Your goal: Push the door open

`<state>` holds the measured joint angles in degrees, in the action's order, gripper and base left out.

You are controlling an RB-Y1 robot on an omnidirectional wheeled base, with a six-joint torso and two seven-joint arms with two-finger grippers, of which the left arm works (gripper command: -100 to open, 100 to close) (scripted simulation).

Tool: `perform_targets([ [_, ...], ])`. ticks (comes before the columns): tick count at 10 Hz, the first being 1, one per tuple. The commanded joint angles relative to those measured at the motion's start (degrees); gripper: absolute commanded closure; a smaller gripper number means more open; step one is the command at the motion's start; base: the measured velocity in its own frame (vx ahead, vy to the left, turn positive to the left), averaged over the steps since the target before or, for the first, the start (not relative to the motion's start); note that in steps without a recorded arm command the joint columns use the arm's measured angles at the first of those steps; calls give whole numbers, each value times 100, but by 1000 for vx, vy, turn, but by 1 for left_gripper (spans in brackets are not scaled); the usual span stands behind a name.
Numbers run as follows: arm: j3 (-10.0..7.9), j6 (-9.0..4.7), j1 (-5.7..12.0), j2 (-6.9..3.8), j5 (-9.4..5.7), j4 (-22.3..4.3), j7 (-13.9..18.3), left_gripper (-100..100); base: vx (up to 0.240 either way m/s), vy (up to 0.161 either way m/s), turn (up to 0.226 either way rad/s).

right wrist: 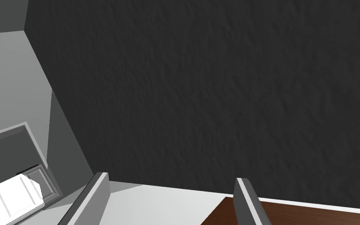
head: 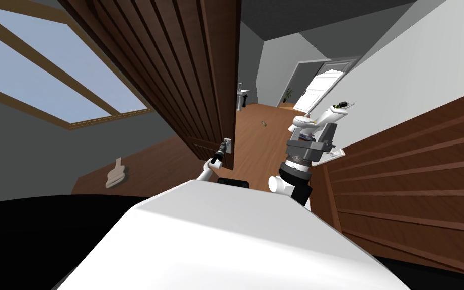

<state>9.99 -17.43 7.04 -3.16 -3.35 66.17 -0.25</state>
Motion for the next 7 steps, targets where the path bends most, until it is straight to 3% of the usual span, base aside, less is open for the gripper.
perform_targets([
  [1,-163,-25,47,-4,-6,-2,-27,100,71,-102,50],
  [7,-634,-49,222,194,-11,-264,-127,100,129,-145,73],
])
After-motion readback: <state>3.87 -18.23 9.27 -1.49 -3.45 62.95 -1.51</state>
